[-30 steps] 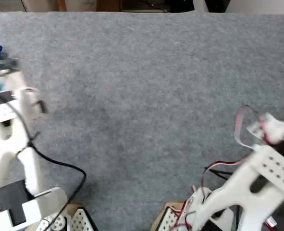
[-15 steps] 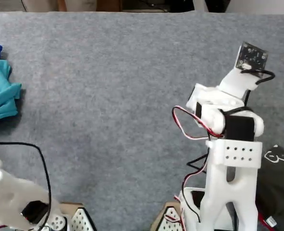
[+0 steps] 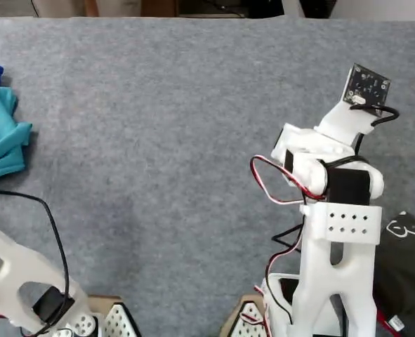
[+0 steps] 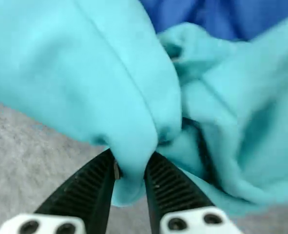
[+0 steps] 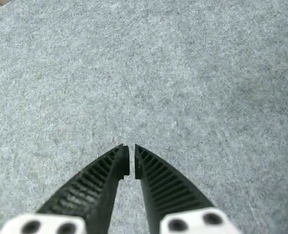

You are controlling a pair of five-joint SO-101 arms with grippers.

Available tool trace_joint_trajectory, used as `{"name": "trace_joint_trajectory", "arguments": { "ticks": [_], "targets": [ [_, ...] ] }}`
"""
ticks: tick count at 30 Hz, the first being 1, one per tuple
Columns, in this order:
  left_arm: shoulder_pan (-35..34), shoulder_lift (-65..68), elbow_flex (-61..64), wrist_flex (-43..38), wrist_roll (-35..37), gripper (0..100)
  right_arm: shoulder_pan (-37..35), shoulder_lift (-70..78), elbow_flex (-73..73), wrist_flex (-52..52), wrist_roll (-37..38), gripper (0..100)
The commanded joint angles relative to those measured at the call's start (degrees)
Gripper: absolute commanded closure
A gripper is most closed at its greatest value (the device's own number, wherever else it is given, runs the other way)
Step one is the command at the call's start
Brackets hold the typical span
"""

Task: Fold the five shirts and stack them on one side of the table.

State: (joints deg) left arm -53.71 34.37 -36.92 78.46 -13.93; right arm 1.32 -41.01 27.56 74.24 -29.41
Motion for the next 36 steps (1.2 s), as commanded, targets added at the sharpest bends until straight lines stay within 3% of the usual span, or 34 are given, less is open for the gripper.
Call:
{"name": "trace_joint_trajectory", "arguments": {
  "ticks": [1,5,9,21,25,27,31,36],
  "targets": [
    [5.4,-7.6,-9.9,11.0,3.8,98,-0.5,-1.7,0.0,-0.8,-0.6,96.7],
    [14.7,-13.7,-16.1,22.0,5.7,98,-0.5,-1.6,0.0,-0.7,-2.3,96.7],
    [24.2,-20.8,-12.8,22.4,10.1,98,-0.5,-1.6,0.0,-0.7,-2.6,96.7],
    [62.5,-43.6,25.4,20.9,13.1,98,0.7,-1.5,0.0,-1.0,-2.6,96.7],
    [71.3,-49.2,34.6,17.1,11.2,98,3.7,-1.5,0.0,-1.0,-2.4,96.5],
    [72.1,-50.9,38.3,15.4,9.3,95,5.0,-1.5,0.0,-0.7,-1.6,96.4],
    [67.5,-53.2,42.0,14.9,9.8,79,4.9,-1.5,0.0,-0.7,2.8,96.4],
    [51.6,-54.9,39.1,14.9,11.5,72,-0.1,-1.5,0.0,-0.8,4.7,94.2]
  ]
}}
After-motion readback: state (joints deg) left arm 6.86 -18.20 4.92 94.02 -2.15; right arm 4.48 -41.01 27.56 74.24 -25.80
